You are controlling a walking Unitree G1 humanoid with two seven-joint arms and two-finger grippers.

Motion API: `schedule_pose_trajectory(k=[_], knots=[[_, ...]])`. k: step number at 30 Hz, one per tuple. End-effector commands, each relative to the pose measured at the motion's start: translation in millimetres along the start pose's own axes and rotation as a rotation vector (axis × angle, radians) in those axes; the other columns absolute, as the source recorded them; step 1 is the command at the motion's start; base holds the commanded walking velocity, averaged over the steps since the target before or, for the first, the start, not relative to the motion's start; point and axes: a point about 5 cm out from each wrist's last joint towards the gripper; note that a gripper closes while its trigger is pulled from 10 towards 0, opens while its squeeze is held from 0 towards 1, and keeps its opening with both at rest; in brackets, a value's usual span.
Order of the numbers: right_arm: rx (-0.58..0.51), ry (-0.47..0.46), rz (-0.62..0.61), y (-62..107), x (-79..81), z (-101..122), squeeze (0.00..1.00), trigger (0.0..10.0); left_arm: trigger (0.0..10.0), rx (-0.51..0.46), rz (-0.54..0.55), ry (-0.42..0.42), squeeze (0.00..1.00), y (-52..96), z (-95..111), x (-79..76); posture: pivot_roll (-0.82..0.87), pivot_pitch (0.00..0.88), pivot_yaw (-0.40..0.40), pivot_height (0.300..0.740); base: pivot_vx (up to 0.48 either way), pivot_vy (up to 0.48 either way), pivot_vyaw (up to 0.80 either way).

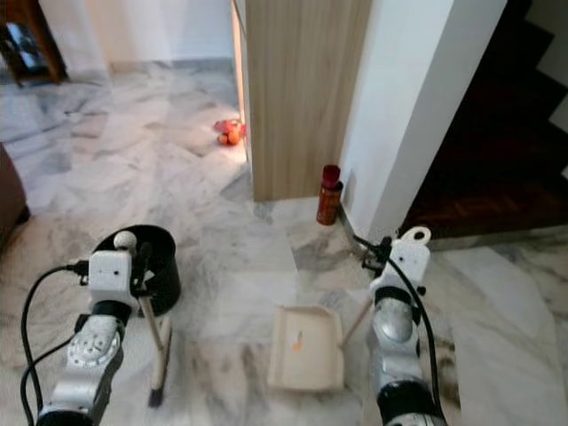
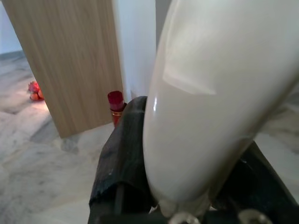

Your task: Sweep floor

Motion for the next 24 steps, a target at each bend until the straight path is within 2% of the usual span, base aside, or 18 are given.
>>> schedule_pose_trajectory(k=[1,24], knots=[[-0.07,-0.008,0.005,-6.1,3.4,16.1,0.0,10.0,10.0,-0.035,0.006,-0.002,0.0,-3.0,6.4,2.1,0.02,0.0,-0.046,0.74,0.0,0.0,0.0],[-0.073,-0.017,0.0,-6.9,3.3,17.1,0.0,10.0,10.0,-0.048,0.014,0.015,0.0,-5.9,8.3,2.7,0.02,0.0,-0.048,0.74,0.0,0.0,0.0]])
Point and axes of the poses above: a point about 5 cm out from each wrist's last joint towards the gripper, its own y axis pointing back from the gripper into the wrist, its own z axis along the axis of the wrist's last joint, x = y × z, and after that the axes turned 6 degrees about y, right-handed
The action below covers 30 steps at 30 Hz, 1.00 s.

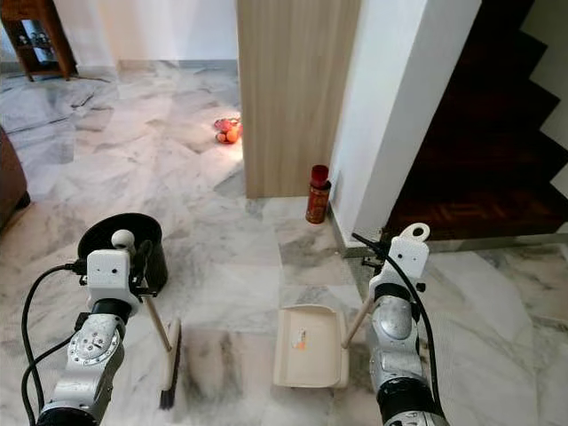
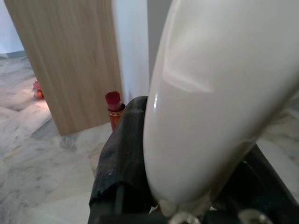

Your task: Sweep floor

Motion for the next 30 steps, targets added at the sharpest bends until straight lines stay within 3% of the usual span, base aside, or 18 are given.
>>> schedule_pose_trajectory(k=[1,16,22,30], knots=[[-0.061,-0.021,0.0,-5.5,1.7,13.9,0.0,10.0,10.0,-0.055,0.001,-0.002,0.0,-6.0,10.0,1.3,0.01,0.0,-0.047,0.74,0.0,0.0,0.0],[-0.041,-0.018,0.001,-5.8,2.4,11.5,0.0,10.0,10.0,-0.046,0.007,0.01,0.0,-7.0,9.4,2.2,0.02,0.0,-0.045,0.74,0.0,0.0,-0.69],[-0.039,-0.016,-0.001,-5.8,2.4,11.1,0.0,10.0,10.0,-0.048,0.004,0.01,0.0,-7.3,9.9,1.6,0.02,0.0,-0.044,0.74,0.0,0.358,-0.8],[-0.039,-0.014,-0.001,-6.0,2.7,11.2,0.0,10.0,10.0,-0.052,-0.001,0.01,0.0,-7.8,10.9,0.8,0.02,0.0,-0.043,0.74,0.0,0.0,-0.8]])
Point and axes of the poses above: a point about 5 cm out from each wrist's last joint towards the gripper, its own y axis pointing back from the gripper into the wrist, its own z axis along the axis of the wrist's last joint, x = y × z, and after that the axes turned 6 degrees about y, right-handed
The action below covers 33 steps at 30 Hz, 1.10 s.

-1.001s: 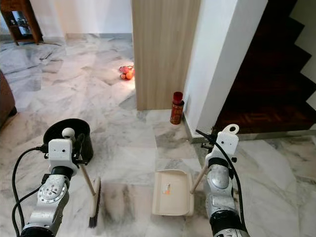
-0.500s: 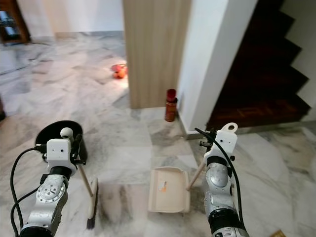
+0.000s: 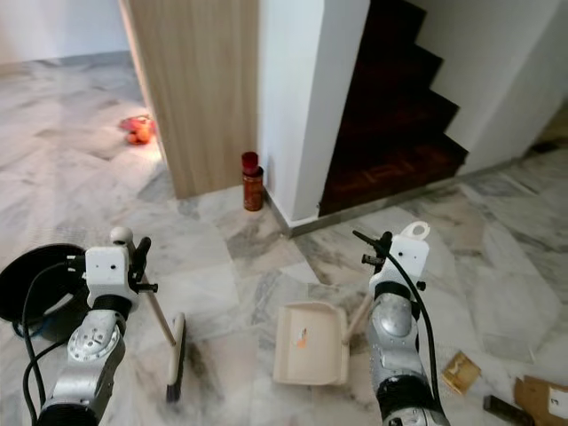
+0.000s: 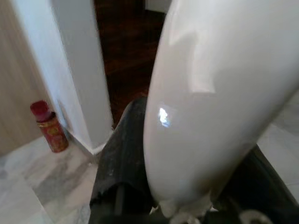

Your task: Sweep floor

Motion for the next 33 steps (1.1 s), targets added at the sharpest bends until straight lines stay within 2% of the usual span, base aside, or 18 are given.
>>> schedule_pose_trajectory(k=[1,33], knots=[[-0.032,-0.005,-0.027,-4.0,-7.9,6.8,0.0,10.0,10.0,-0.051,-0.028,0.001,0.0,-5.2,9.4,-8.2,0.02,0.0,-0.041,0.74,0.0,0.0,-0.8],[-0.027,-0.011,-0.035,-3.4,-6.7,5.0,0.0,10.0,10.0,-0.059,-0.049,0.006,0.0,-7.5,11.3,-10.5,0.02,0.0,-0.035,0.74,0.0,0.0,-0.8]])
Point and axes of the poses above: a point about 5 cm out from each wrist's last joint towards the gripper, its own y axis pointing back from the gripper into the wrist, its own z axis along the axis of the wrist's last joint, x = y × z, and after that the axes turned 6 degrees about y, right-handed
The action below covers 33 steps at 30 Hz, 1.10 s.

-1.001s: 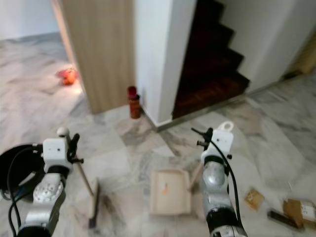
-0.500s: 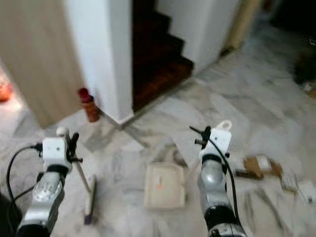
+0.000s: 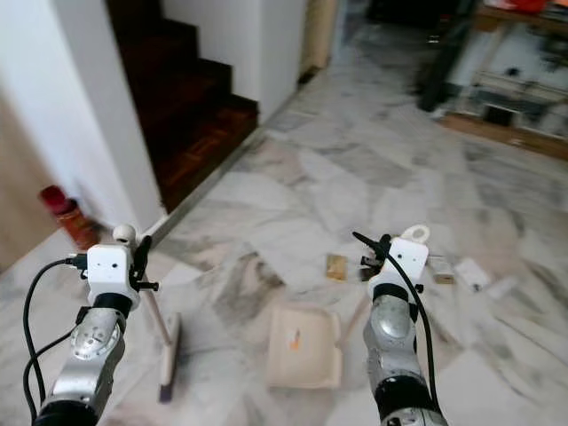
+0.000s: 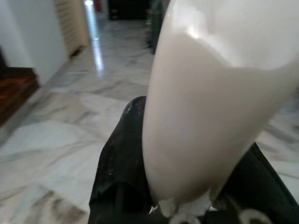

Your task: Sweep floor

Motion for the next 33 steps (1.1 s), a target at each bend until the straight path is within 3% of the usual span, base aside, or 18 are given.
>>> schedule_pose_trajectory(k=[1,17,33], knots=[[-0.046,-0.008,0.0,-4.3,1.1,10.7,0.0,10.0,10.0,-0.046,-0.009,-0.009,0.0,-5.0,9.7,-0.8,0.02,0.0,-0.035,0.74,0.0,0.0,-0.8],[-0.048,-0.006,-0.001,-4.1,1.1,10.7,0.0,10.0,10.0,-0.054,-0.029,0.001,0.0,-5.7,11.0,-3.7,0.02,0.0,-0.035,0.74,0.0,0.0,-0.8],[-0.066,-0.007,0.021,-3.7,3.5,12.6,0.0,10.0,10.0,-0.047,-0.025,0.003,0.0,-7.1,10.6,-5.4,0.02,0.0,-0.039,0.74,0.0,0.0,0.0]])
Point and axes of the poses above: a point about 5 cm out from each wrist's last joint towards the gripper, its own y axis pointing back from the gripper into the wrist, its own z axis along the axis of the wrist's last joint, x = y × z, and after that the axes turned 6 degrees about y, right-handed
